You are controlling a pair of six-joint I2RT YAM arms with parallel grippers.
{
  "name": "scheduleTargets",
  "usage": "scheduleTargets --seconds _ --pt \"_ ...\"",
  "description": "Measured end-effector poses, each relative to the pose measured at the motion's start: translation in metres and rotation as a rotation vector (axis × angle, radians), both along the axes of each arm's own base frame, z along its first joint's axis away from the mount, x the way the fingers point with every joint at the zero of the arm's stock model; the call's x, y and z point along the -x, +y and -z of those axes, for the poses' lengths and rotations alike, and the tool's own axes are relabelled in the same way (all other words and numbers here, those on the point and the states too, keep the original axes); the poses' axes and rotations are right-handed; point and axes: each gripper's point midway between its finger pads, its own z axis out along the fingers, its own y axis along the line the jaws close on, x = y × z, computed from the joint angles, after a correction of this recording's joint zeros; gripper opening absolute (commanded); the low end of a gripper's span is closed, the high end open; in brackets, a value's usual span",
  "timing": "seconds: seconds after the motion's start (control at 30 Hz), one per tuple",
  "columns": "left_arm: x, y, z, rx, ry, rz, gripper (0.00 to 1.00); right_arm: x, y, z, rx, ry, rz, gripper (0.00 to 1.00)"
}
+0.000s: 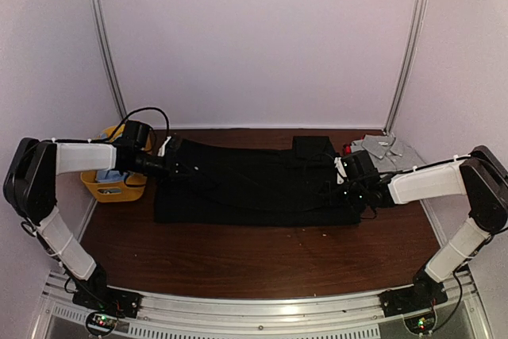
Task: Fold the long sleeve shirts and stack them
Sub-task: Smooth out the sleeve at the center of the board.
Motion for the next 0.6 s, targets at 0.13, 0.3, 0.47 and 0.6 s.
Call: scheduleTargets --seconds 0.13,0.3,0.47,0.6 --pt "-0.012 -0.002 -0.036 0.006 -0.093 0.014 0.0 0.0 0.0 0.0 0.0 0.0 0.0 0.49" --pt "-0.002 0.003 -0.028 -0.014 -0.08 0.015 0.0 0.0 0.0 0.0 0.001 0.0 0.001 0.49" --pt "0.023 0.015 0.025 -0.06 0.069 0.003 0.0 0.0 0.0 0.0 0.001 0.0 0.001 0.49" --pt "0.038 0.019 0.055 -0.081 0.158 0.005 0.05 0.0 0.0 0.0 0.001 0.0 0.0 0.49"
